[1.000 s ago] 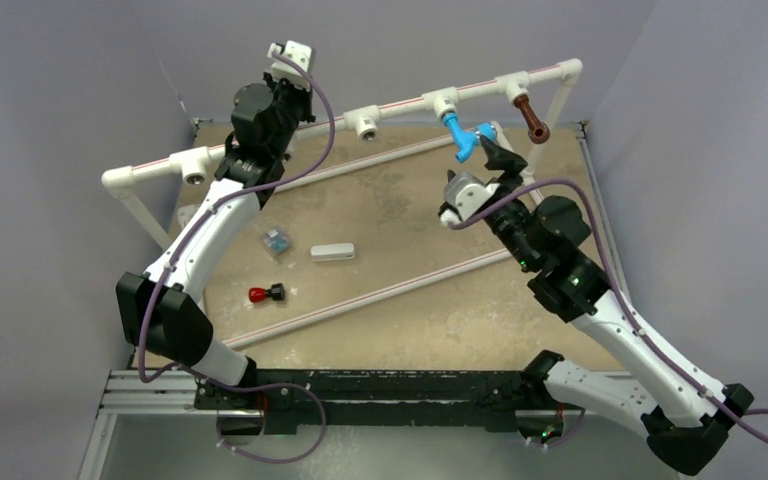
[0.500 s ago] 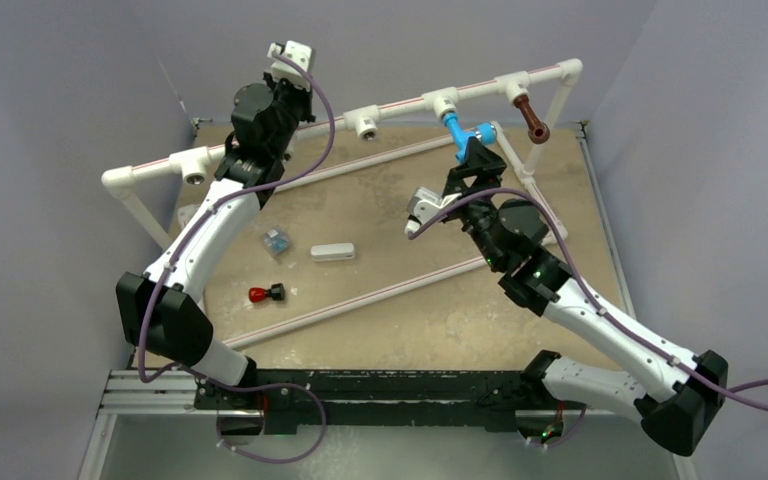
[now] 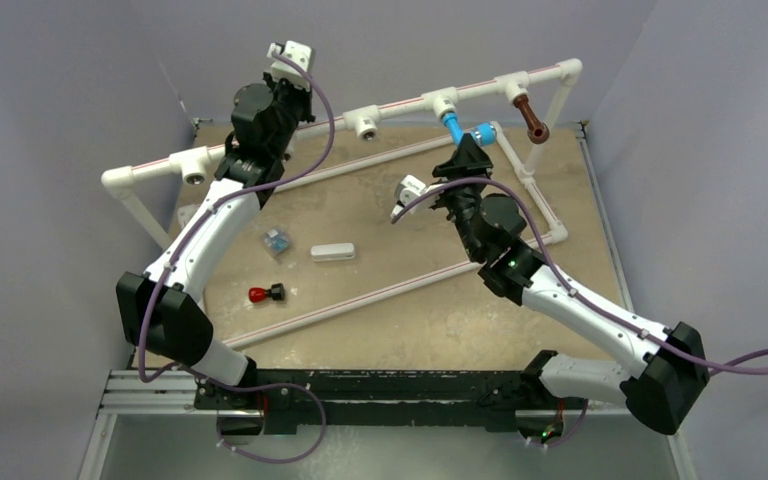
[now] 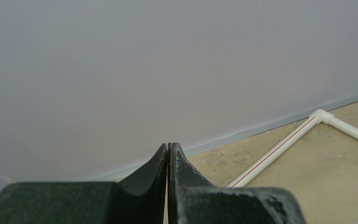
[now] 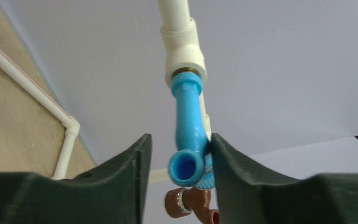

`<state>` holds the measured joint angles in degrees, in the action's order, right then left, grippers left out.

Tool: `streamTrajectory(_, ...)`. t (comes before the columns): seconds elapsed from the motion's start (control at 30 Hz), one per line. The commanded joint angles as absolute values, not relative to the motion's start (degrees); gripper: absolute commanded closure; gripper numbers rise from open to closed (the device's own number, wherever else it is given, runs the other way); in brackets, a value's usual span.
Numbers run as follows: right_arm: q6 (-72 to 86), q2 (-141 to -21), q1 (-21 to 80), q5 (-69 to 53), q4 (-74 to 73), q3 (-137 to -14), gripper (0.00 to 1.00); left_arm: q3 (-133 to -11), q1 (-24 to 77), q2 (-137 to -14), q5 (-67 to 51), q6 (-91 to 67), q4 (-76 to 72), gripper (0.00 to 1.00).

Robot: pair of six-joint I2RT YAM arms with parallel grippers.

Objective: Install the water faucets

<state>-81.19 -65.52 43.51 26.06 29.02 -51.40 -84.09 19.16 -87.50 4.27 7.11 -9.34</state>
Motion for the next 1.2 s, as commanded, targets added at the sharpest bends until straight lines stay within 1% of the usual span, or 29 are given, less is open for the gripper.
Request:
streamTrajectory(0.0, -80.82, -66.51, 43.64, 28.34, 33.34, -54.10, 0.60, -81.96, 19.16, -90.09, 2.98, 7.16, -2.86, 1.00)
streamTrajectory(0.17, -76.53, -68.71, 43.62, 32.14, 33.27, -54.96, 1.00, -81.92, 19.16, -89.25, 2.85, 7.03, -2.94, 1.00)
streamTrajectory(0.33, -68.50, -69.07, 43.51, 33.86, 33.87, -54.88, 1.00, -81.74, 19.16, -88.86, 2.90, 7.12, -3.08, 1.00)
streamTrajectory(0.57, -50.12, -68.38, 43.42, 32.13, 34.21, -56.54, 1.00, -81.82, 19.16, -89.03, 2.86, 7.08, -2.94, 1.00)
streamTrajectory(0.9, -16.70, -68.77, 42.35, 28.98, 33.48, -61.22, 1.00, -81.91, 19.16, -89.16, 2.88, 7.12, -2.90, 1.00)
streamTrajectory(1.17, 13.74, -66.87, 39.02, 24.30, 33.81, -60.97, 1.00, -81.83, 19.16, -88.95, 3.26, 7.37, -2.99, 1.00)
